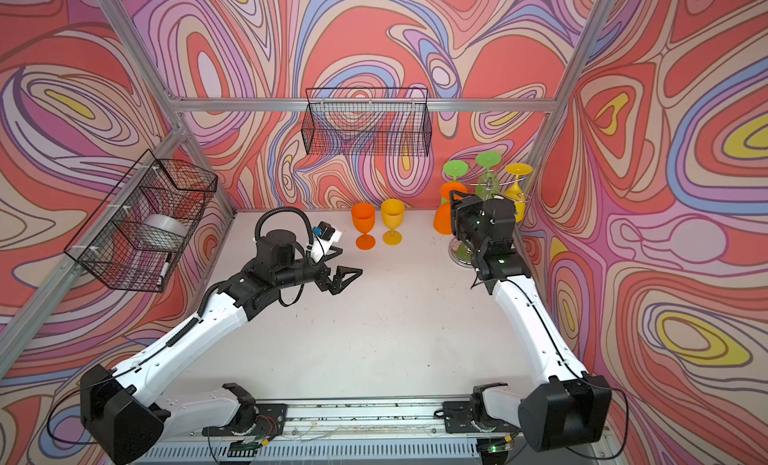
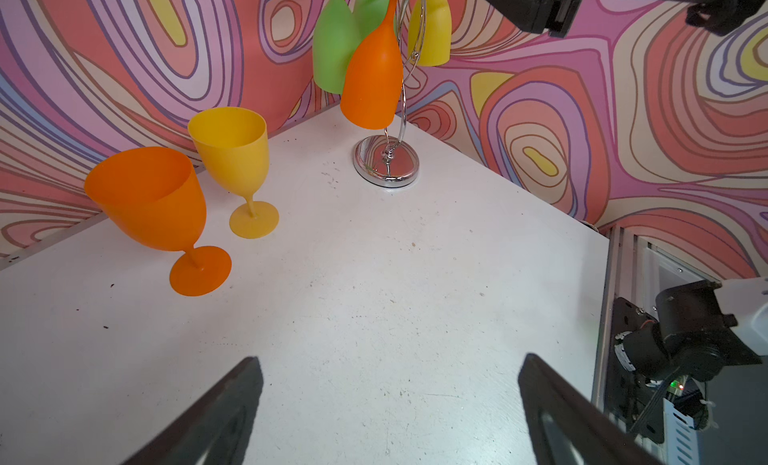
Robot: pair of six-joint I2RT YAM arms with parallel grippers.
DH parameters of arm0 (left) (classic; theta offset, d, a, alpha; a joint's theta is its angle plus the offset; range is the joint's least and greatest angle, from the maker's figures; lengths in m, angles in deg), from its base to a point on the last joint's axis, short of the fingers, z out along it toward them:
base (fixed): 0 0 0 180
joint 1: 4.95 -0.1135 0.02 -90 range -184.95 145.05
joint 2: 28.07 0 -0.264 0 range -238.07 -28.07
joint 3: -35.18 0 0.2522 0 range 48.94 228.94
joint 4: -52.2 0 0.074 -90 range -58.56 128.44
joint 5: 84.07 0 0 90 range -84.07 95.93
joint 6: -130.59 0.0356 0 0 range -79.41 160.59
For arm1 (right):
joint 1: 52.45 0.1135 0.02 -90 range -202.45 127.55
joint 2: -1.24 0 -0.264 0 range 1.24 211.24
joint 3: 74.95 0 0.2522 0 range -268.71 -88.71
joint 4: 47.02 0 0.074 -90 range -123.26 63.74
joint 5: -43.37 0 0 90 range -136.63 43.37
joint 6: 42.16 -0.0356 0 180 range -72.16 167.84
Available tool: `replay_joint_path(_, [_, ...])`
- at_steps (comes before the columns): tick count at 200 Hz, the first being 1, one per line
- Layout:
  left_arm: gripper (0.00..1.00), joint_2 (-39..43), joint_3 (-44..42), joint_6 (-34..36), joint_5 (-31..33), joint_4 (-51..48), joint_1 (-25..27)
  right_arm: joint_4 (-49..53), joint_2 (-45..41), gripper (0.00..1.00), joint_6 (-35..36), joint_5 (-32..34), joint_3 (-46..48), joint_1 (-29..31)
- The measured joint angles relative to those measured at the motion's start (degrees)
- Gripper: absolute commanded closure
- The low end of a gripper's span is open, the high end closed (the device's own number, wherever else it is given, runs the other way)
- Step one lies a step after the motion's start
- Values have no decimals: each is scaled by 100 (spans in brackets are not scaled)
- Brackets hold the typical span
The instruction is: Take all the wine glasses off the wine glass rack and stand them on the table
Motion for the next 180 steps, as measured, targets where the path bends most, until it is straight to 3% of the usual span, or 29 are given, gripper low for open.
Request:
replay_joint_path(71, [3,0,0,-11,59,0,0,168,129,47,-391,1211,0,396])
replay_joint_path(180, [3,0,-2,-15,98,0,11,-378,872,50,-688,1766,-50,393])
